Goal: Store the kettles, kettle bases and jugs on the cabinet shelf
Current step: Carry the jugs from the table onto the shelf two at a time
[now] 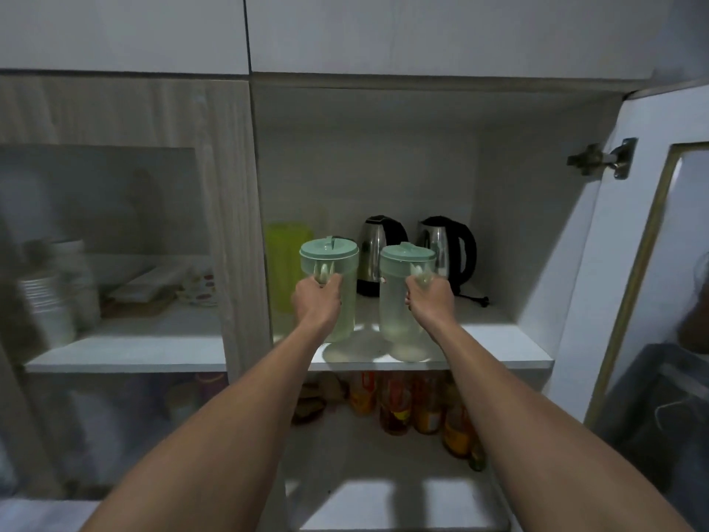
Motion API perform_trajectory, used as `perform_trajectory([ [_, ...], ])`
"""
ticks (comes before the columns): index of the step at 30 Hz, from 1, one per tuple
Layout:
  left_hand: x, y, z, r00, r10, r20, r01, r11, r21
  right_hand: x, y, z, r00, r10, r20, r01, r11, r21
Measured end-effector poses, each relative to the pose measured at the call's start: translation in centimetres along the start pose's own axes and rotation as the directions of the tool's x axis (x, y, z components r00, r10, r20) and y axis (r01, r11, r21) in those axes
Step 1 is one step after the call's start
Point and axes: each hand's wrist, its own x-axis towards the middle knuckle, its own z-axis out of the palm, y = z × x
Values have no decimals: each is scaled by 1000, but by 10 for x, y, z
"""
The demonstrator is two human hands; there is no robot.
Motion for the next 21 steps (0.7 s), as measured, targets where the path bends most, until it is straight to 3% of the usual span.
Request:
perform_trajectory([
  [14,101,-67,63,972,-89,-219,111,990,88,108,54,75,995,42,92,-41,999,-14],
  [21,126,-89,78,968,-112,-225,138,985,101,130,70,87,992,41,115,-38,999,-28],
])
